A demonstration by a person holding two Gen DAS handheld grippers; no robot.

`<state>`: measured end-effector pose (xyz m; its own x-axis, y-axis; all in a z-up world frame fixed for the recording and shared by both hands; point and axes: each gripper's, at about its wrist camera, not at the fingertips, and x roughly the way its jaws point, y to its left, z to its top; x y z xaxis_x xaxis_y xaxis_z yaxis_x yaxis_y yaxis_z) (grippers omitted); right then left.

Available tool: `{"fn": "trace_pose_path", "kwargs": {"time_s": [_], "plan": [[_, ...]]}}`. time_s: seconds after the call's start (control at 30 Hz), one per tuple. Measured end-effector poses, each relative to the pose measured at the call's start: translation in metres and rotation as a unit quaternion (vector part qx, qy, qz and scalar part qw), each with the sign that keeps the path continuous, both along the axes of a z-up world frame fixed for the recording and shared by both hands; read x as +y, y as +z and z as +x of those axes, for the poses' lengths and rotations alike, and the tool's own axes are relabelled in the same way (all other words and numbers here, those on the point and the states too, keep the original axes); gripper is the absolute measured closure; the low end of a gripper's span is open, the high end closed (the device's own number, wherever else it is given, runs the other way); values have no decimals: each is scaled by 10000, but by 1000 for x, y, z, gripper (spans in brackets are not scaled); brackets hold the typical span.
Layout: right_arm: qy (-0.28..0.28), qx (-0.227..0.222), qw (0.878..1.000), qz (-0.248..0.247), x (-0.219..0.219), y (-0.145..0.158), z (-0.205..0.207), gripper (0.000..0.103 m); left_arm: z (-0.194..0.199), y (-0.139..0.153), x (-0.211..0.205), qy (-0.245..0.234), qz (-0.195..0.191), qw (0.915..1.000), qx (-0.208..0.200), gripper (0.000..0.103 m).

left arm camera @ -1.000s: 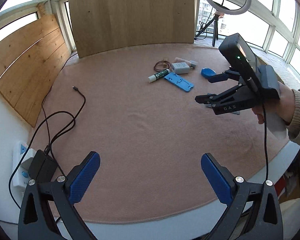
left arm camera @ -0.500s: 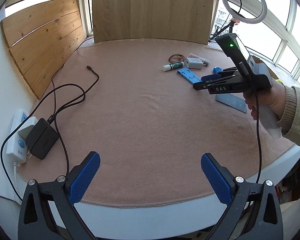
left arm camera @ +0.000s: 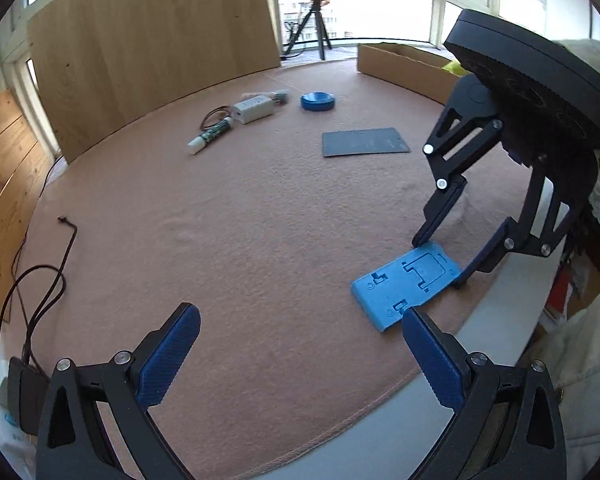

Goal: Organize objects
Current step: 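Carry the blue phone stand with the right gripper and drop it into the box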

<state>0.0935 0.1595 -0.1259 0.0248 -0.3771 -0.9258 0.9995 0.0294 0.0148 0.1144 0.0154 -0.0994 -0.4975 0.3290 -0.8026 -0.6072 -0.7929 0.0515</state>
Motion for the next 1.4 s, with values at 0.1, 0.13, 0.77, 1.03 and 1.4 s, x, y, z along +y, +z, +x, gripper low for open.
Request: {"fn": "trace_pose_path", "kwargs": {"time_s": [0.1,0.13,0.77,1.03,1.4], "plan": [[423,32,9991,15,7,0,5,70,8,-9,27,-972,-93,9952,-68,1],[547,55,9985,35,8,0,5,70,9,-13,34,-1172,-147,9929,-167,3],[764,-48,9969,157,3,2,-8,70,-10,-11,31,-1441,719,9819,-993,51],[1049,-19,9942,223,1,2,-12,70,-12,-14,32,-1690,501,9799,-931,51],[575,-214,9979,189,-4,4,-16,70,0,-15,31,-1847,505,9783,-791,58]]}}
